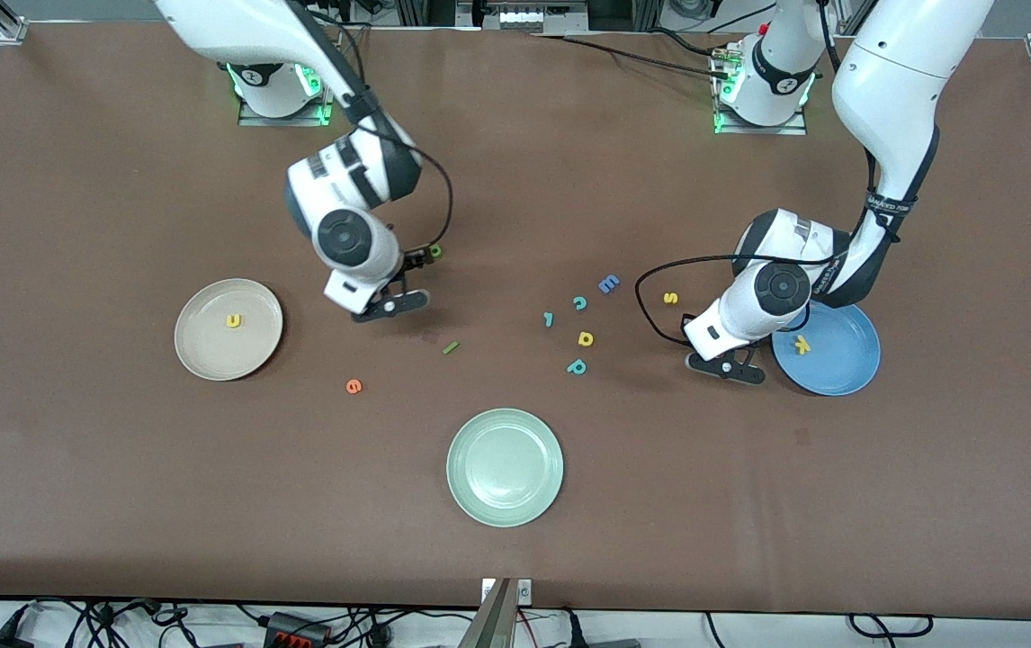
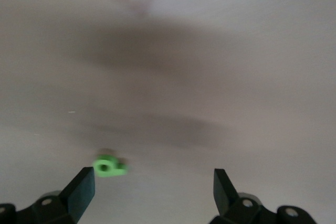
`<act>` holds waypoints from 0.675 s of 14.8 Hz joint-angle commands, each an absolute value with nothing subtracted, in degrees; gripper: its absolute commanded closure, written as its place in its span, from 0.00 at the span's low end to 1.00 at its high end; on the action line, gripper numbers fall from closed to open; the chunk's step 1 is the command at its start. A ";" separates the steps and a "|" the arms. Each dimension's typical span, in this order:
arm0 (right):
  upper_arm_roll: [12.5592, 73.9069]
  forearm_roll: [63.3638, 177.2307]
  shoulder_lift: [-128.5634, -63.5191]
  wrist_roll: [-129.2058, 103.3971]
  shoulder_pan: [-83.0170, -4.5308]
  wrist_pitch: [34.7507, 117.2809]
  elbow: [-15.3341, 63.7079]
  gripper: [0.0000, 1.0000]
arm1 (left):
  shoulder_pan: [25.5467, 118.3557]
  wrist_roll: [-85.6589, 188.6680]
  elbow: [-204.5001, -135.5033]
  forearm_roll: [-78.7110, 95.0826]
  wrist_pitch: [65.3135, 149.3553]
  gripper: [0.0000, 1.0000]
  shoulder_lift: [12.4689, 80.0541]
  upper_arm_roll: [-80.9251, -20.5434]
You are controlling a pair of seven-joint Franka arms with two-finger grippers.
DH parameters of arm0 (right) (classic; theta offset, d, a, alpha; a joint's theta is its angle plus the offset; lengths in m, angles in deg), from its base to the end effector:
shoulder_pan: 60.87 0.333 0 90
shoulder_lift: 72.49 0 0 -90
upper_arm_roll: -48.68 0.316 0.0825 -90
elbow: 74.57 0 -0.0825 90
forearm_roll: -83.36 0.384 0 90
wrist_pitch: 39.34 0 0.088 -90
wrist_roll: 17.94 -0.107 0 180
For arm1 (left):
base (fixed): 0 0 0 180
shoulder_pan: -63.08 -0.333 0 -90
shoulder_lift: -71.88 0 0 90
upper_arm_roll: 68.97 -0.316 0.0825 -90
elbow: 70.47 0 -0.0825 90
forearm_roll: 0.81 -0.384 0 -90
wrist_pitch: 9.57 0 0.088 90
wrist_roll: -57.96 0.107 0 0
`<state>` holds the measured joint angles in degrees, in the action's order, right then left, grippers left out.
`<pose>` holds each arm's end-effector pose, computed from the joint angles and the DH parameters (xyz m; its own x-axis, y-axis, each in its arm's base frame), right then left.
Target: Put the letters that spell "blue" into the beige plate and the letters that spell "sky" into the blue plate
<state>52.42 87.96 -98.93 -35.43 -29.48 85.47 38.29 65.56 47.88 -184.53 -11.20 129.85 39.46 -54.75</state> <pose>0.4780 0.3393 0.2170 0.9342 0.2393 -0.2646 0.2477 -0.9688 -0.0018 0.5721 -0.1699 0.1736 0.9688 -0.2265 -0.1005 -0.2265 -0.9739 0.0113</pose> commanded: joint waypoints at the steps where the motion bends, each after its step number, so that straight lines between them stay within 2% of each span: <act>1: 51.76 88.90 -98.42 -40.78 -25.11 93.87 43.80 0.00 | 65.10 47.41 -184.81 -13.11 131.24 0.62 39.01 -54.56; 3: 51.76 88.90 -99.29 -42.80 -23.53 99.06 46.09 0.00 | 65.10 47.84 -184.81 -13.11 131.15 0.79 39.19 -54.47; 5: 51.76 88.90 -100.00 -45.26 -22.29 99.79 46.19 0.00 | 64.75 48.11 -184.72 -13.11 130.54 0.92 39.62 -54.47; 7: 51.76 88.90 -100.00 -45.62 -22.20 99.62 46.28 0.00 | 64.75 48.37 -184.11 -13.11 128.79 0.95 40.76 -54.47; 10: 51.76 88.90 -100.09 -46.58 -22.20 99.79 46.63 0.03 | 64.40 48.64 -179.82 -13.20 119.33 0.95 42.70 -54.82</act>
